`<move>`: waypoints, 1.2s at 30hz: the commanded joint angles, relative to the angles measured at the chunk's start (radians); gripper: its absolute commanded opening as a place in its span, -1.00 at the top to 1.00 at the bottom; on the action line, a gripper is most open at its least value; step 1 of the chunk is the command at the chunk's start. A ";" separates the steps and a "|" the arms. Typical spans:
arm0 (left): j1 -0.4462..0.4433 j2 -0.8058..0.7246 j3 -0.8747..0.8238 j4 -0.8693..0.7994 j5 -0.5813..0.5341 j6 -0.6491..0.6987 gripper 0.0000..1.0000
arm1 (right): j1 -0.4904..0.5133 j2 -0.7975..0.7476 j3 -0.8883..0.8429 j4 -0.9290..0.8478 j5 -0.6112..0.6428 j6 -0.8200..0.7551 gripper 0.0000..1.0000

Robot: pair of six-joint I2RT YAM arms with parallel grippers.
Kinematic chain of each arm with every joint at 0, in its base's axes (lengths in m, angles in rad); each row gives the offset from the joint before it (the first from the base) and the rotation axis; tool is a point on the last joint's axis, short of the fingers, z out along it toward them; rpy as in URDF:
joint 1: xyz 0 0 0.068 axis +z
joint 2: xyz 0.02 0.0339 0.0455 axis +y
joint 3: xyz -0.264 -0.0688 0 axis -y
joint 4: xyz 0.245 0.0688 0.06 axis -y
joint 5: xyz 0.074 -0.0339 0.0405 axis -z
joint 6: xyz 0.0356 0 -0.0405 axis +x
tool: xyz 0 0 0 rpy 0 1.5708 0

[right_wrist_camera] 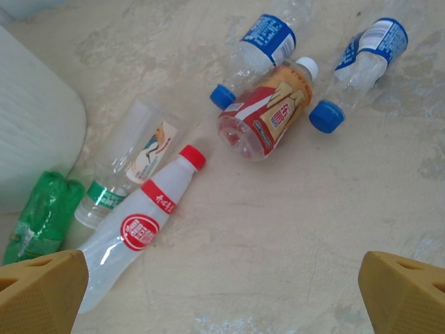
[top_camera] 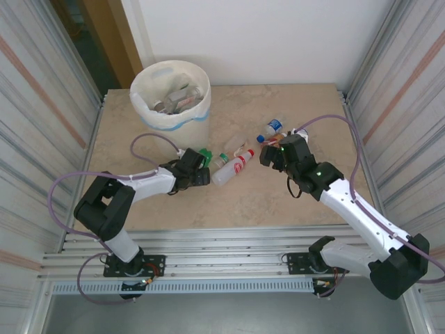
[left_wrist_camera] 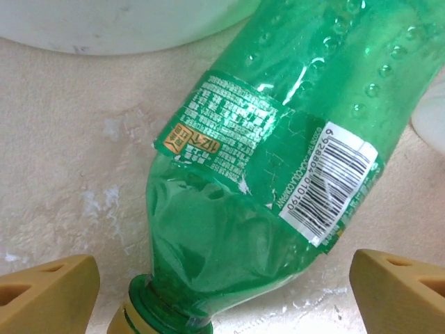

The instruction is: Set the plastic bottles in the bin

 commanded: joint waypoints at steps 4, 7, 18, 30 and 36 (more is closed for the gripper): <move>0.020 0.011 0.073 -0.009 -0.043 0.035 -0.88 | -0.006 0.008 0.026 0.000 -0.003 0.015 -0.96; 0.038 0.037 0.096 -0.002 -0.027 0.051 -0.88 | -0.007 0.004 0.016 0.001 -0.005 0.021 -0.96; 0.053 0.157 0.181 -0.005 0.003 0.061 -0.82 | -0.006 0.002 0.009 0.010 -0.003 0.024 -0.96; 0.053 0.125 0.097 0.001 0.002 -0.027 -0.33 | -0.005 -0.013 0.003 -0.002 0.013 0.021 -0.96; 0.052 0.075 0.028 0.001 -0.014 -0.063 -0.16 | -0.006 -0.018 -0.013 0.009 0.016 0.027 -0.96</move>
